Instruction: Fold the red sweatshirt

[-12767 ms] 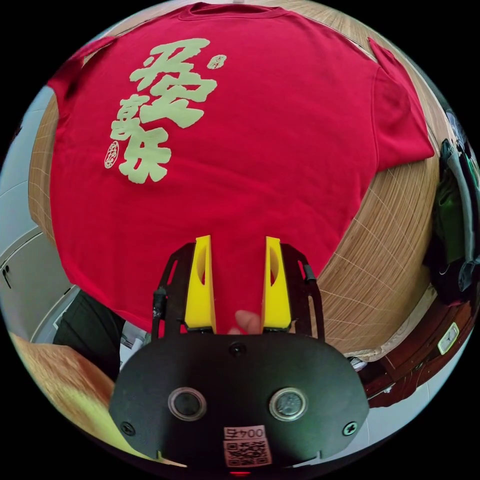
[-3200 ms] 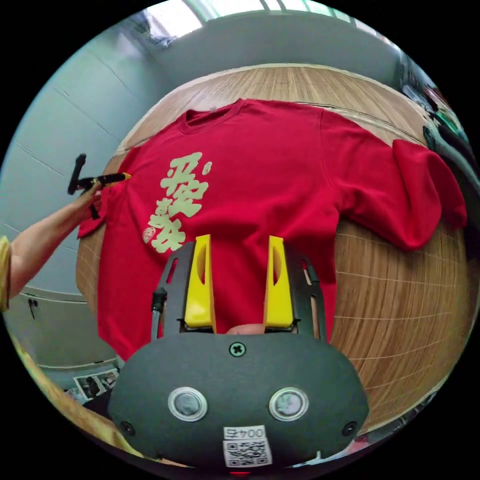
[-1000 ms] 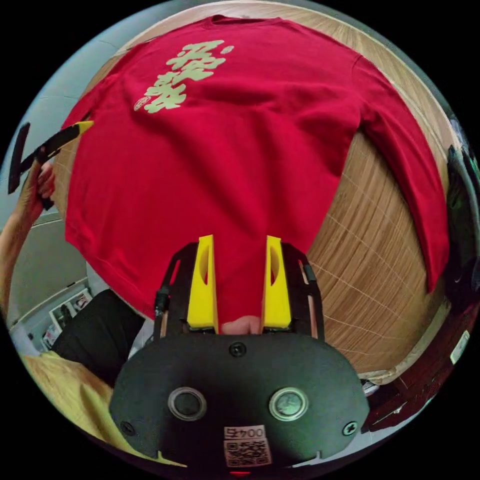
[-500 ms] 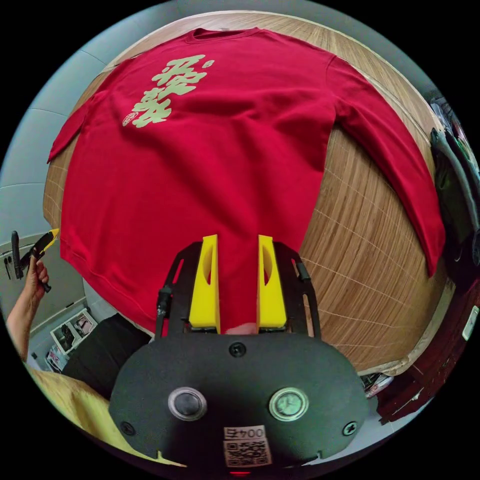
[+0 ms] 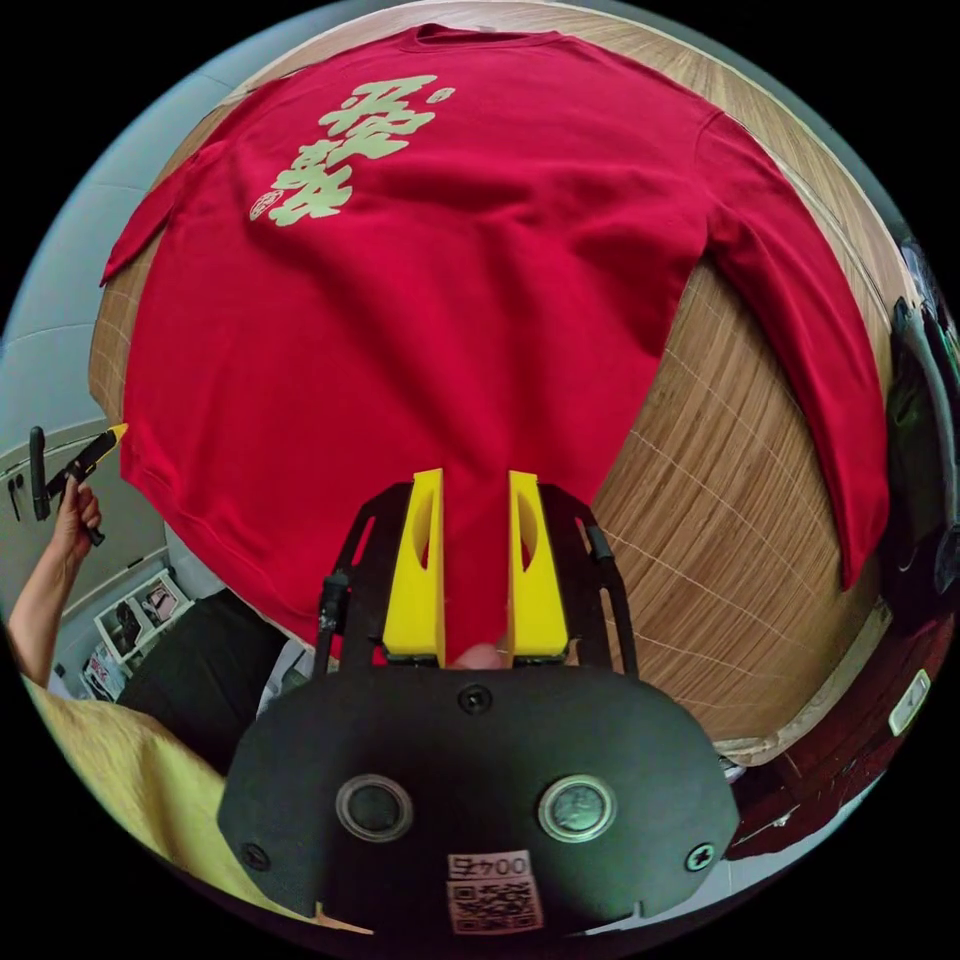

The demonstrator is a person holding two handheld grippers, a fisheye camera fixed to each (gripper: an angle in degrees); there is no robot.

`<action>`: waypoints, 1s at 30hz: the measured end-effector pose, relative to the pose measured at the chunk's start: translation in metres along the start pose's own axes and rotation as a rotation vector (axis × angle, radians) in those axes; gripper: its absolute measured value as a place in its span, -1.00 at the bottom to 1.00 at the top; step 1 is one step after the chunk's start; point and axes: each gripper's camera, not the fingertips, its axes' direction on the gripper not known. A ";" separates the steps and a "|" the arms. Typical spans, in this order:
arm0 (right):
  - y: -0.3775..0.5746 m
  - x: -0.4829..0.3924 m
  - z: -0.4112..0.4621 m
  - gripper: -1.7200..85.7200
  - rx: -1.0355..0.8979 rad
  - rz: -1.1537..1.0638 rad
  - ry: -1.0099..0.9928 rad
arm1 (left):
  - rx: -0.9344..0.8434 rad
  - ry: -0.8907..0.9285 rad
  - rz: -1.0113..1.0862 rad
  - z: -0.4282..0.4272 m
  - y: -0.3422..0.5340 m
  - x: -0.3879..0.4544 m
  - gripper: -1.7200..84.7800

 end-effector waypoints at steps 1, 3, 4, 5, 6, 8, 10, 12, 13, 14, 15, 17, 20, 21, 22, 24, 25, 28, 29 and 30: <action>-0.002 0.001 0.000 -0.77 -0.005 0.006 0.004 | -0.014 -0.008 0.000 0.001 -0.001 0.001 -0.66; -0.006 0.001 0.001 -0.76 -0.019 0.010 0.016 | -0.040 -0.013 0.016 0.002 -0.003 0.003 -0.77; -0.010 -0.002 0.001 -0.75 -0.033 -0.006 0.037 | -0.042 -0.037 0.020 0.001 -0.004 0.004 -0.80; -0.012 -0.002 0.001 -0.75 -0.038 -0.006 0.044 | -0.044 -0.048 0.025 0.000 -0.005 0.005 -0.81; -0.014 -0.003 0.002 -0.74 -0.047 -0.007 0.057 | -0.048 -0.073 0.038 -0.002 -0.007 0.009 -0.83; -0.017 -0.003 0.001 -0.73 -0.050 -0.014 0.061 | -0.051 -0.128 0.077 -0.005 -0.010 0.015 -0.85; -0.019 0.000 0.001 -0.73 -0.051 -0.017 0.056 | -0.051 -0.167 0.116 -0.006 -0.013 0.017 -0.88; -0.020 0.002 0.000 -0.73 -0.051 -0.021 0.054 | -0.061 -0.166 0.115 -0.003 -0.018 0.012 -0.88; -0.021 0.004 0.000 -0.73 -0.053 -0.026 0.052 | -0.071 -0.158 0.114 0.000 -0.023 0.007 -0.88; -0.022 0.004 0.000 -0.73 -0.055 -0.029 0.052 | -0.075 -0.154 0.114 0.002 -0.025 0.005 -0.88; -0.024 0.006 -0.001 -0.73 -0.061 -0.031 0.049 | -0.085 -0.149 0.114 0.005 -0.031 0.002 -0.88; -0.028 0.010 -0.002 -0.73 -0.076 -0.025 0.035 | -0.095 -0.153 0.122 0.008 -0.037 0.000 -0.87; -0.032 0.015 -0.005 -0.73 -0.095 -0.031 0.024 | -0.100 -0.151 0.120 0.005 -0.043 -0.005 -0.85; -0.033 0.018 -0.007 -0.73 -0.097 -0.019 0.011 | -0.102 -0.136 0.120 0.002 -0.045 -0.009 -0.83; -0.034 0.020 -0.008 -0.73 -0.100 -0.017 0.005 | -0.100 -0.126 0.121 -0.004 -0.047 -0.011 -0.81; -0.034 0.024 -0.011 -0.73 -0.104 -0.027 -0.008 | -0.078 -0.170 0.145 -0.018 -0.044 -0.010 -0.79; -0.033 0.028 -0.012 -0.73 -0.106 -0.022 -0.030 | -0.053 -0.198 0.183 -0.031 -0.041 -0.004 -0.78; -0.032 0.041 -0.016 -0.75 -0.103 0.017 -0.088 | -0.017 -0.191 0.362 -0.049 -0.027 0.037 -0.75; -0.033 0.043 -0.016 -0.76 -0.103 0.020 -0.089 | -0.015 -0.180 0.405 -0.049 -0.024 0.050 -0.75; -0.033 0.047 -0.017 -0.77 -0.105 0.028 -0.085 | -0.025 -0.136 0.496 -0.044 -0.016 0.077 -0.75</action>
